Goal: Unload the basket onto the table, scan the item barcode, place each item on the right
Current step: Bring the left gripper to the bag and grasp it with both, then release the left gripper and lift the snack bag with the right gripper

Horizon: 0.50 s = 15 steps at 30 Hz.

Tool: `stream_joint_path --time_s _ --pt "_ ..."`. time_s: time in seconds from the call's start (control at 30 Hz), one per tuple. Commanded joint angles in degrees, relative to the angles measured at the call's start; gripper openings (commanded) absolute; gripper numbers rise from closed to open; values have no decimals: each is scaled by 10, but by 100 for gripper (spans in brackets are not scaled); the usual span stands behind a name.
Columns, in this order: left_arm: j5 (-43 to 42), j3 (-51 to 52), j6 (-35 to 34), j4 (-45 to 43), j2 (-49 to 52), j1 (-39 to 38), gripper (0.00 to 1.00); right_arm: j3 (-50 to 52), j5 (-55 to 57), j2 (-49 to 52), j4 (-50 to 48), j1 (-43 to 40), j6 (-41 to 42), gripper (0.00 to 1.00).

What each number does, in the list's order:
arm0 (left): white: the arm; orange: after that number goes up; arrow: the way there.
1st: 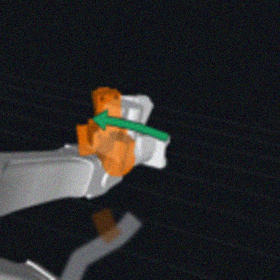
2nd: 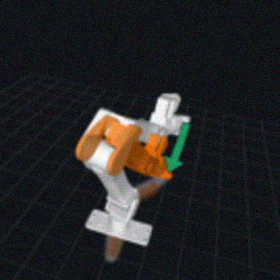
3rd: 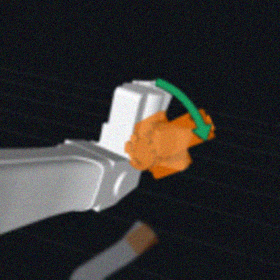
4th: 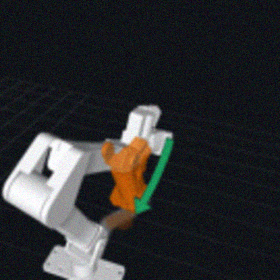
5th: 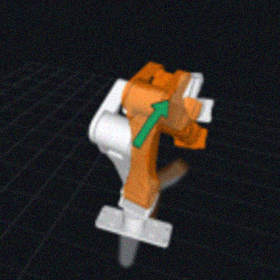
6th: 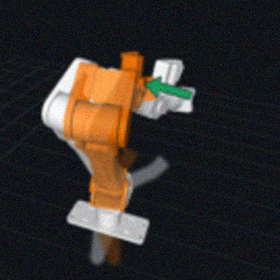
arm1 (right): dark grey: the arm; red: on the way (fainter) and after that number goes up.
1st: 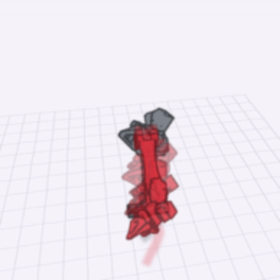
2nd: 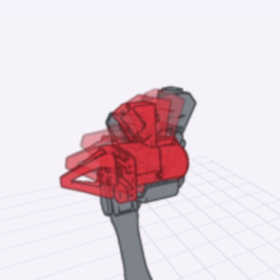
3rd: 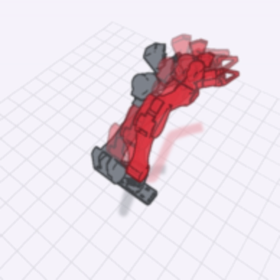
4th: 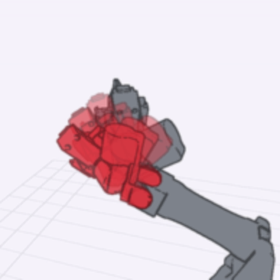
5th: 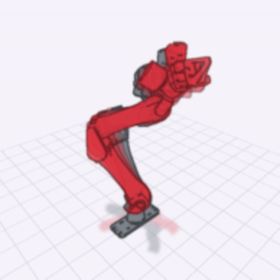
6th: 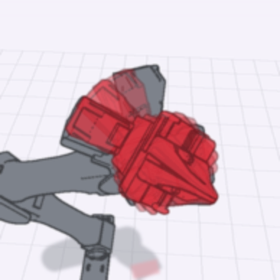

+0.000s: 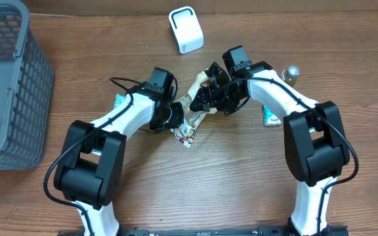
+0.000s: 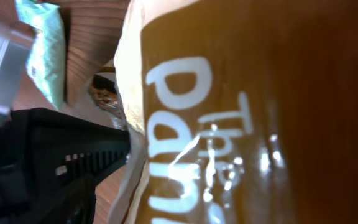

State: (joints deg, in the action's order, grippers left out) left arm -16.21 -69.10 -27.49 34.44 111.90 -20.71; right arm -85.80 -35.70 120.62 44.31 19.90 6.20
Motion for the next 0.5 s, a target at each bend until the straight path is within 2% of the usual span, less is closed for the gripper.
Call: stream_joint_path --time_s 0.0,0.1,0.47 --pt "3 -3 3 -5 12 -4 5 3 -35 7 -7 2 -2 73" --pt "3 -3 3 -7 12 -4 5 3 -34 7 -8 2 -2 72" --pt "3 -3 3 -6 12 -4 4 3 -34 7 -19 2 19 53"
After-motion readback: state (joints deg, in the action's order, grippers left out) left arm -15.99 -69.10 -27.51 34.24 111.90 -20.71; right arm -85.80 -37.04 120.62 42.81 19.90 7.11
